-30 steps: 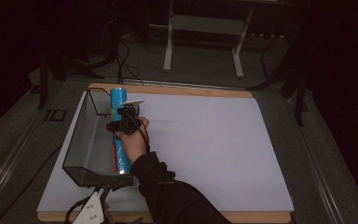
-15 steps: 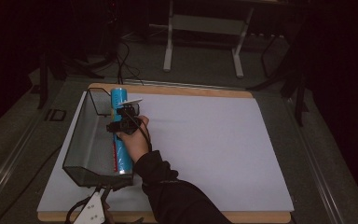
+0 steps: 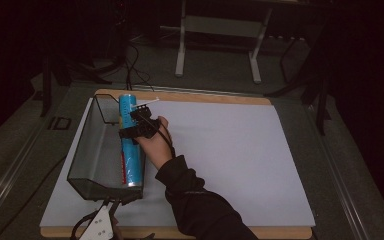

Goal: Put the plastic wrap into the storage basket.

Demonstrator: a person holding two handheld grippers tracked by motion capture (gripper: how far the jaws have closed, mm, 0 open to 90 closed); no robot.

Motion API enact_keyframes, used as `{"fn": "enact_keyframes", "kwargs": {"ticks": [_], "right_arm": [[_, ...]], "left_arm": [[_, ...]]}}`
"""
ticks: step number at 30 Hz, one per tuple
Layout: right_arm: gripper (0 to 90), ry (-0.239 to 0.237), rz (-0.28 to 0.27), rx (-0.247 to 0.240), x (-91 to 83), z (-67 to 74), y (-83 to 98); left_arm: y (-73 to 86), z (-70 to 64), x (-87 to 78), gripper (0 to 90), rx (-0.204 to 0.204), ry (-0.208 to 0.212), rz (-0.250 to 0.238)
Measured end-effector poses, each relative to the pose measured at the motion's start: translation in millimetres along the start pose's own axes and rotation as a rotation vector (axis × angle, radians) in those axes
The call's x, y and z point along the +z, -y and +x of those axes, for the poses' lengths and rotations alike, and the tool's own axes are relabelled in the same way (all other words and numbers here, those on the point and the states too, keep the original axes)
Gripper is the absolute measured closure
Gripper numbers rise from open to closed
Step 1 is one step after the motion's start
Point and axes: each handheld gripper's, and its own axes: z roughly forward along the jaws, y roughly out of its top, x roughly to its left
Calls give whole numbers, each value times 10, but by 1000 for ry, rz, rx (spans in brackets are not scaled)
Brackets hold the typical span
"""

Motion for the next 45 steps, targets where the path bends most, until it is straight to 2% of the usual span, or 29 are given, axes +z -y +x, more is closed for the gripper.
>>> {"fn": "enact_keyframes", "kwargs": {"ticks": [2,3,6,7,9,16,21,24,25,26,32,36,41,45], "right_arm": [[127,-34,-26,-39,-110,-54,8],[127,-34,-26,-39,-110,-54,8],[115,-52,-39,-86,-206,-102,30],[115,-65,-20,-104,-235,-131,39],[115,-83,-15,-112,-310,-189,82],[115,-82,-32,-128,-493,-287,195],[118,-100,-44,-152,-647,-356,305],[135,-136,-28,-152,-735,-394,387],[135,-138,-31,-156,-761,-405,419],[135,-124,-29,-180,-799,-429,478],[132,-127,-39,-197,-903,-536,635],[135,-107,-40,-217,-982,-616,770],[133,-130,-51,-213,-1092,-719,968],[128,-127,-70,-223,-1176,-781,1114]], "left_arm": [[-1,-4,5,19,0,1,2],[-1,-4,8,19,0,1,2],[-1,-5,13,19,-1,3,3],[-2,-5,13,19,-1,3,2],[-3,-5,10,19,-2,2,1],[2,-1,13,20,-5,-3,2],[4,-3,27,20,-5,-2,8],[6,-6,32,20,-3,-3,11],[6,-7,34,20,-4,-2,12],[6,-8,36,19,-4,-4,13],[9,-8,41,20,-2,-4,16],[12,-2,47,19,-5,-5,18],[12,-7,54,20,-2,-5,22],[15,-4,65,19,-5,-7,25]]}}
